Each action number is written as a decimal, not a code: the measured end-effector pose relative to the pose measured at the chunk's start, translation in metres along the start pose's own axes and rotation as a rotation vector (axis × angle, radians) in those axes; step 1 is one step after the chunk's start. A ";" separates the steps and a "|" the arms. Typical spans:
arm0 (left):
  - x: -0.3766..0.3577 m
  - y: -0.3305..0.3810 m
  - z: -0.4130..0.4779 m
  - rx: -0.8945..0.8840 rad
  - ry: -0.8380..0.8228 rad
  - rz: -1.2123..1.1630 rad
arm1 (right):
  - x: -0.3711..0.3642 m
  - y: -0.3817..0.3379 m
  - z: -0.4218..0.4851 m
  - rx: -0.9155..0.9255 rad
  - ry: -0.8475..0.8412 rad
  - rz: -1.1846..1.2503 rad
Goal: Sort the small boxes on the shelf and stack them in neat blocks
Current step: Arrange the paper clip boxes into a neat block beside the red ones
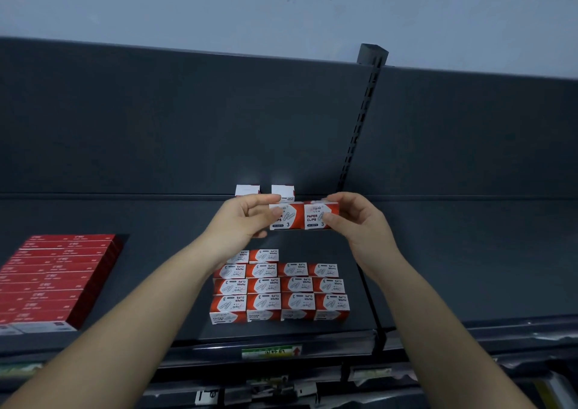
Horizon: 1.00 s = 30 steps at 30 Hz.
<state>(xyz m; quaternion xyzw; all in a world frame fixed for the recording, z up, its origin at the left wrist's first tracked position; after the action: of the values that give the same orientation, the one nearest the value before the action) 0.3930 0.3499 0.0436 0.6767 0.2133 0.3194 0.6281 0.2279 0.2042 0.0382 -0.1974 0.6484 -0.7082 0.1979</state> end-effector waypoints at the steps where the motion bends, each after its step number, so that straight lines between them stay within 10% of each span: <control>1: -0.002 -0.002 0.000 -0.039 0.011 0.075 | 0.003 0.001 0.000 0.023 -0.016 -0.075; 11: -0.033 -0.032 0.005 -0.233 -0.043 0.514 | 0.019 0.031 0.005 0.161 -0.173 -0.653; 30: -0.048 -0.072 0.006 -0.318 -0.185 0.860 | 0.013 0.072 -0.009 -0.030 -0.239 -0.615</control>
<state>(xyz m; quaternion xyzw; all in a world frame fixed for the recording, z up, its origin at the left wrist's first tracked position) 0.3714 0.3217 -0.0350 0.6246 -0.1949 0.5178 0.5511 0.2143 0.1986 -0.0339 -0.4687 0.5409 -0.6968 0.0465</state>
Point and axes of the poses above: each hand's wrist, its own z-axis towards the middle knuckle, its own x-axis out of the back of the hand, y = z × x, the point moved 2 cm from there along z, towards the middle knuckle, and after that the axes turned 12 degrees about y, right-handed, at the moved point
